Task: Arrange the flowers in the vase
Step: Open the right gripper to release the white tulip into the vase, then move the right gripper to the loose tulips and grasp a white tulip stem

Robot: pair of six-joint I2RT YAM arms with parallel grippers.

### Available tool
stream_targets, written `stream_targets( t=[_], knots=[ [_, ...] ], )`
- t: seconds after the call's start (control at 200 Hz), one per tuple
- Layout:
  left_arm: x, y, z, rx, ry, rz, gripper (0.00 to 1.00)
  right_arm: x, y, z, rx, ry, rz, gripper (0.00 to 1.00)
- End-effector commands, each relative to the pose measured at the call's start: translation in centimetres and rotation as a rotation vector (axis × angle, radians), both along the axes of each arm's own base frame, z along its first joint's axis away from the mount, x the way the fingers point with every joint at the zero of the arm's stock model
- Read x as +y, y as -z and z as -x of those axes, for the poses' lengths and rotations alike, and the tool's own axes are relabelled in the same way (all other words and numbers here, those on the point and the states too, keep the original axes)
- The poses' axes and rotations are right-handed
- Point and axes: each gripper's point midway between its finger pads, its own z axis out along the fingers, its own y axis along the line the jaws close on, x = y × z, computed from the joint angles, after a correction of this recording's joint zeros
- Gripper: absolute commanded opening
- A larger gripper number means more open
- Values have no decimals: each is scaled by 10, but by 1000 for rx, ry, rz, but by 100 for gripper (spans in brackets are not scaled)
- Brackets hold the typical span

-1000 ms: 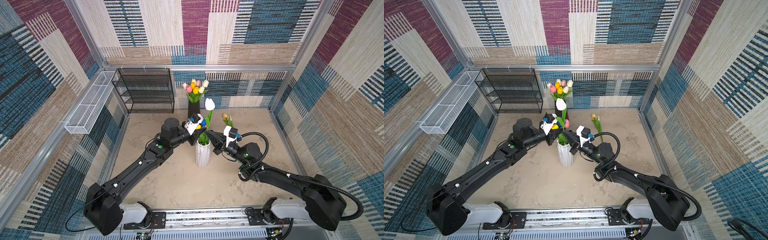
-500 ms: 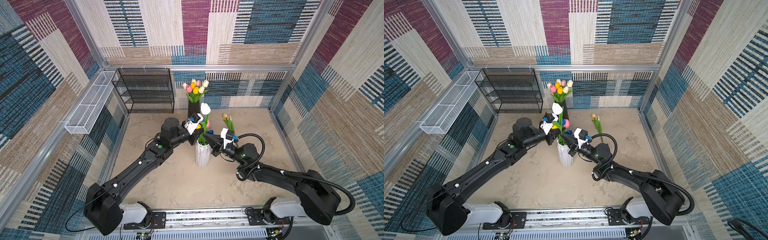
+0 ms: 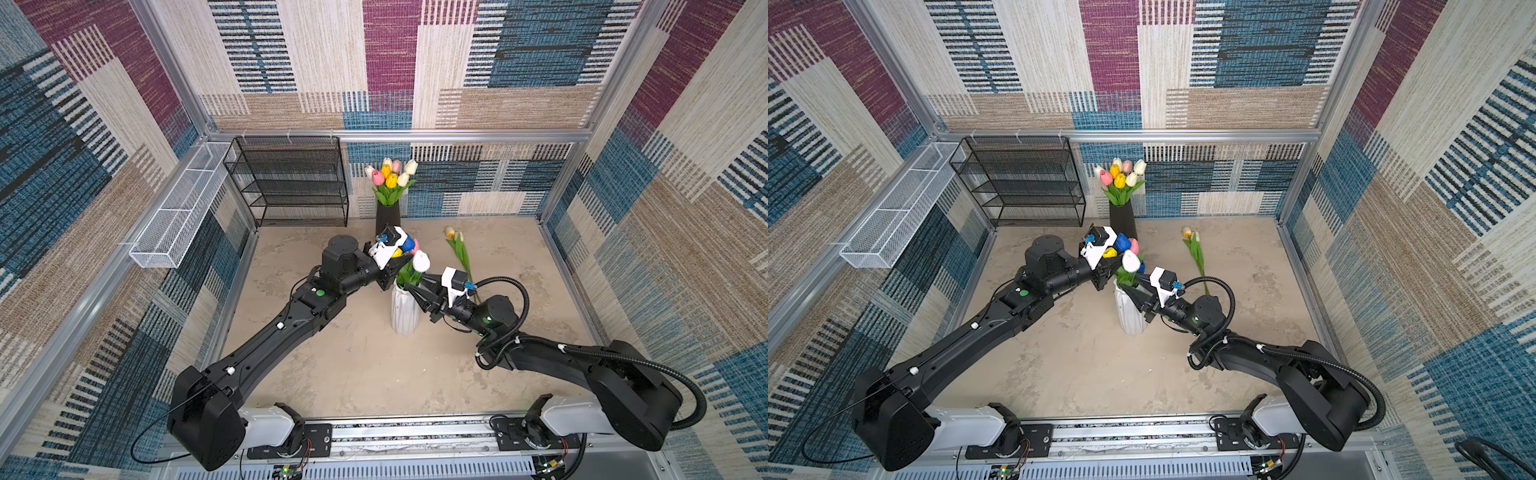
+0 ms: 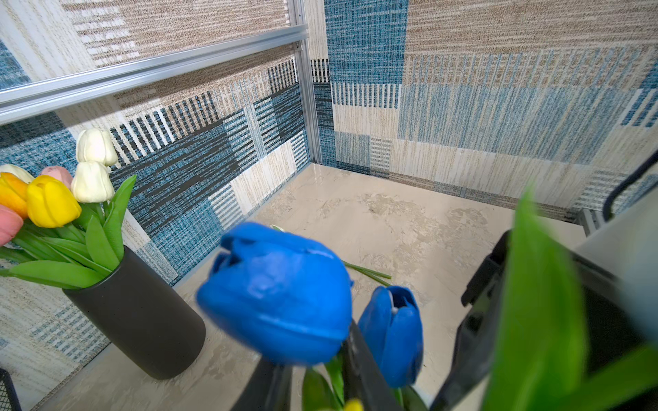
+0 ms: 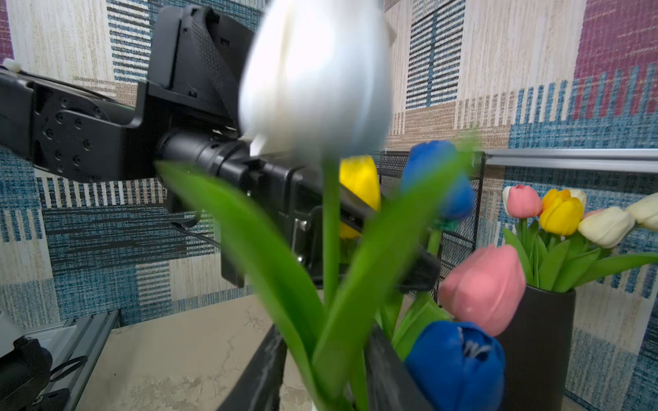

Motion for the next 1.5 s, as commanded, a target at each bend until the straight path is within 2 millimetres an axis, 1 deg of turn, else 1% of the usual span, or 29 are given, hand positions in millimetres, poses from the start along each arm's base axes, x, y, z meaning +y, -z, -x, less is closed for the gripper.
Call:
stream_targets(
  t=[0.0, 0.12, 0.195, 0.285, 0.351, 0.426, 0.491, 0.536, 0.581, 0.611, 0.651, 0.666, 0.686, 0.706, 0.711, 0.726, 0.766, 0.806, 0.861, 0.881, 0.891, 0.906, 0.961, 1.017, 1.102, 1.212, 1.277, 1.357, 1.497],
  knots=[
    [-3, -8, 1, -26, 20, 20, 27, -8, -9, -5, -16, 65, -1, 44],
    [-4, -5, -1, -22, 19, 22, 27, -18, -15, -4, -16, 107, 0, 50],
    [-5, -3, -2, -18, 18, 19, 27, -27, -21, -2, -10, 142, -12, 65],
    [-4, -2, -2, -17, 17, 16, 27, -35, -32, 0, -4, 173, -1, 69],
    [-4, -2, -2, -19, 14, 16, 27, -47, -45, 1, -1, 218, -19, 72],
    [-4, -1, -2, -20, 13, 16, 27, -62, -61, 4, -1, 270, -44, 73],
    [-4, 1, -2, -14, 17, 13, 27, -76, -72, 0, 20, 320, -51, 73],
    [-4, 3, -2, -10, 16, 12, 26, -90, -74, -14, 88, 375, -56, 69],
    [-4, 3, -2, -10, 13, 12, 26, -107, -72, -37, 180, 411, -46, 58],
    [-3, 4, -1, -10, 14, 11, 26, -119, -65, -55, 273, 426, -36, 49],
    [-3, 4, -1, -10, 13, 12, 26, -138, -47, -83, 423, 471, -4, 41],
    [-2, 5, -1, -10, 10, 11, 26, -143, -40, -94, 473, 486, 10, 38],
    [-3, 5, -1, -9, 10, 11, 26, -154, -23, -110, 563, 518, 48, 34],
    [-2, 5, -1, -9, 10, 11, 27, -160, -10, -120, 620, 540, 78, 32],
    [-2, 5, -1, -10, 10, 10, 26, -160, -10, -120, 620, 540, 78, 32],
    [-2, 5, -1, -10, 11, 10, 26, -167, 5, -129, 676, 575, 113, 31],
    [-2, 5, 0, -11, 13, 12, 26, -183, 32, -147, 764, 665, 176, 30],
    [-2, 4, 0, -14, 14, 16, 26, -197, 64, -160, 856, 731, 250, 28],
    [-3, 4, 0, -15, 15, 19, 27, -209, 106, -174, 984, 739, 323, 24],
    [-3, 4, 0, -14, 13, 18, 27, -214, 115, -177, 1016, 741, 331, 23],
    [-3, 4, 0, -13, 14, 19, 27, -217, 126, -180, 1047, 738, 338, 22],
    [-3, 4, 0, -13, 15, 18, 27, -219, 130, -182, 1061, 736, 339, 22],
    [-3, 3, 0, -15, 18, 18, 26, -228, 164, -190, 1158, 712, 352, 22],
    [-3, 3, 0, -16, 18, 18, 26, -237, 191, -198, 1221, 728, 376, 23],
    [-2, 2, 1, -18, 15, 18, 26, -241, 218, -211, 1260, 733, 411, 26],
    [-1, 3, 2, -17, 14, 20, 26, -233, 247, -224, 1314, 676, 445, 27],
    [-1, 4, 2, -13, 11, 20, 26, -229, 253, -230, 1321, 655, 441, 29],
    [0, 5, 3, -12, 10, 19, 26, -231, 259, -236, 1322, 673, 433, 30],
    [1, 5, 3, -19, 7, 17, 26, -234, 275, -242, 1337, 685, 454, 27]
  ],
)
